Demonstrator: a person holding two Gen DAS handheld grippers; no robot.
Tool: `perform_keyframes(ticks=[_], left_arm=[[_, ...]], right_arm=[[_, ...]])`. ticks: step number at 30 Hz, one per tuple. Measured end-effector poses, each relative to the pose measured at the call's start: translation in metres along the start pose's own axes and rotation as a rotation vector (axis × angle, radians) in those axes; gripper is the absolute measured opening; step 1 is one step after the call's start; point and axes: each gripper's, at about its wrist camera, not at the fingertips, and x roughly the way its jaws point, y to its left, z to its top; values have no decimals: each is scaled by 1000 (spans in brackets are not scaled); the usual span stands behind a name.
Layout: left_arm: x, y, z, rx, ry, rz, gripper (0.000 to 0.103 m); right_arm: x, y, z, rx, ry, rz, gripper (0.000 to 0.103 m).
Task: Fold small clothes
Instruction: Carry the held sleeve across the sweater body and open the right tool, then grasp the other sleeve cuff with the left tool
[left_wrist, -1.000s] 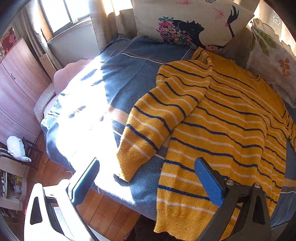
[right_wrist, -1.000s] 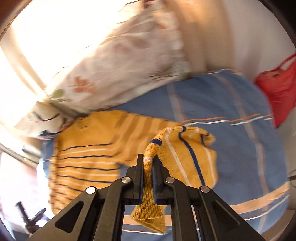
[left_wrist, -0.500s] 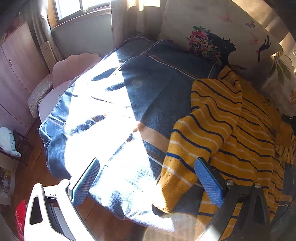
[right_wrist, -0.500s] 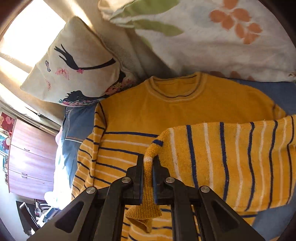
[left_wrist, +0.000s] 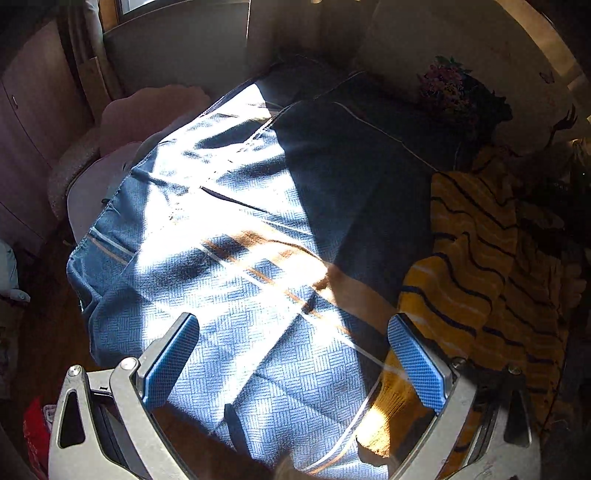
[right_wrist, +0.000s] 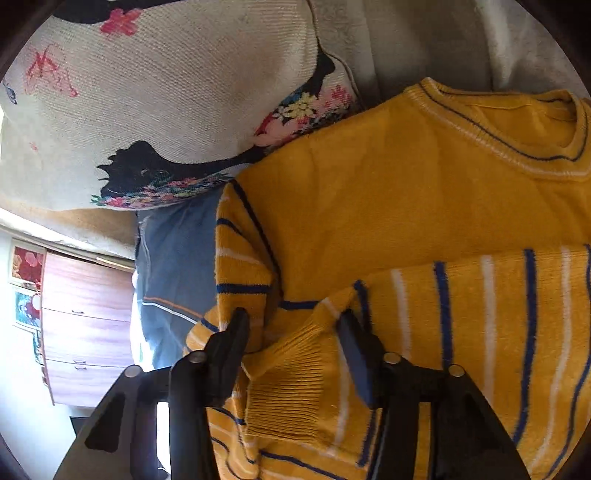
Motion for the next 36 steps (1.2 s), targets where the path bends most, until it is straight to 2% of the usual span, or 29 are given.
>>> perform_keyframes(ticks=[2,4,6,11,13,14,15,16,17,18,20,22,24,26,27,29,31,33,36], left_arm=[[4,-6,0,12,11,-34,102],[8,-17,-4,39,23,-64,102],[12,-33,-9,83,27,-98,102],[18,-74,-25,224,14,-142,102],[25,-84,-29,249,38,-140,101],[29,-87,-30,252,56,-144,96],[33,-89,-31,248,75,-156,72],[36,-91,-31,246,94,-155,56],[33,-92,-29,251,79,-151,45],[32,-93,-27,249,93,-189,15],[29,-87,-20,202,112,-235,13],[25,-69,-8,125,90,-234,13],[20,-44,6,42,62,-202,13],[17,-17,21,-30,31,-129,13],[17,-3,30,-69,20,-79,14],[17,23,43,-146,14,-52,22],[11,41,49,-202,-9,-58,30],[1,45,51,-203,-40,-83,34],[-12,24,43,-171,-50,-160,43]], right_arm=[[-4,12,0,-11,6,39,62],[-14,27,-4,-69,-18,16,68],[-24,37,-14,-116,-33,-22,68],[-39,34,-54,-137,-23,-52,68],[-44,28,-69,-142,-18,-70,68],[-43,28,-74,-147,-20,-80,68],[-47,26,-80,-154,-24,-90,68],[-55,22,-85,-161,-34,-103,68],[-65,17,-90,-169,-48,-117,68],[-73,12,-94,-175,-63,-133,68],[-86,4,-96,-185,-85,-180,68],[-96,-3,-95,-200,-95,-205,68],[-107,-9,-94,-208,-108,-238,68],[-116,-16,-94,-196,-134,-263,68],[-120,-21,-95,-178,-144,-259,68],[-130,-38,-100,-132,-155,-255,68],[-140,-55,-107,-90,-168,-257,68],[-151,-72,-116,-46,-177,-254,68],[-164,-94,-127,11,-193,-255,68]])
